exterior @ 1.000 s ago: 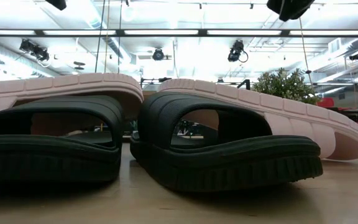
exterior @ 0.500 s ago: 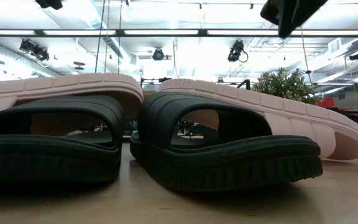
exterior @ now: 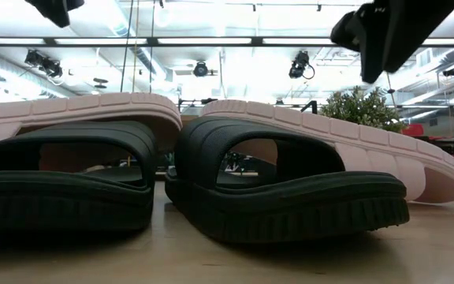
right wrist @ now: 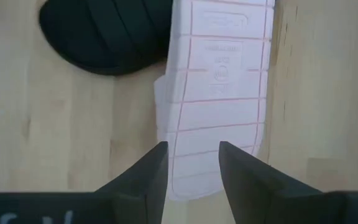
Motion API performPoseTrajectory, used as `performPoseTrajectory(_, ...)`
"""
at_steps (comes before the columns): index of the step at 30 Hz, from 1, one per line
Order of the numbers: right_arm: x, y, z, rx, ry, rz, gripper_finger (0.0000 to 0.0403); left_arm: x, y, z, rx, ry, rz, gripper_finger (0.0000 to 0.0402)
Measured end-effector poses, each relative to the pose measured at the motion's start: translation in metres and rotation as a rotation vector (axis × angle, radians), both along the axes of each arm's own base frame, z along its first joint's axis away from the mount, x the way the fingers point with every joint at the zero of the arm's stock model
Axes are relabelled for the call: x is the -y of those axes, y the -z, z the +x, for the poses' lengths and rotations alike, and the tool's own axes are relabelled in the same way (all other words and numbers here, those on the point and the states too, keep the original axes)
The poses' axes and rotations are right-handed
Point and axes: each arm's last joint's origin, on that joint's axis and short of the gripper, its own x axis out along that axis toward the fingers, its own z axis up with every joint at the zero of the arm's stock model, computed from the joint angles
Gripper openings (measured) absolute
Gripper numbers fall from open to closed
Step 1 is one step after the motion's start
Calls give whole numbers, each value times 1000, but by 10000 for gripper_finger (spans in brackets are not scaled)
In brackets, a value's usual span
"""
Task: Pick and place slides into the shelf
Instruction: Put the right pink slide on the shelf
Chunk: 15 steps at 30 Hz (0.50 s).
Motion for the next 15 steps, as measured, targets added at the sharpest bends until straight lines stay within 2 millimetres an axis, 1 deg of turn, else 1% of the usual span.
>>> performPoseTrajectory(4, -1, 10, 5, -31, 50, 0, 150, 3, 6, 4, -25, 3, 8, 138)
performPoseTrajectory(8, -4, 17, 7, -52, 49, -13, 149, 5, 10, 6, -55, 8, 4, 130)
performPoseTrajectory(15, -11, 20, -2, -108, 18, -34, 152, 6, 12, 6, -90, 25, -4, 119)
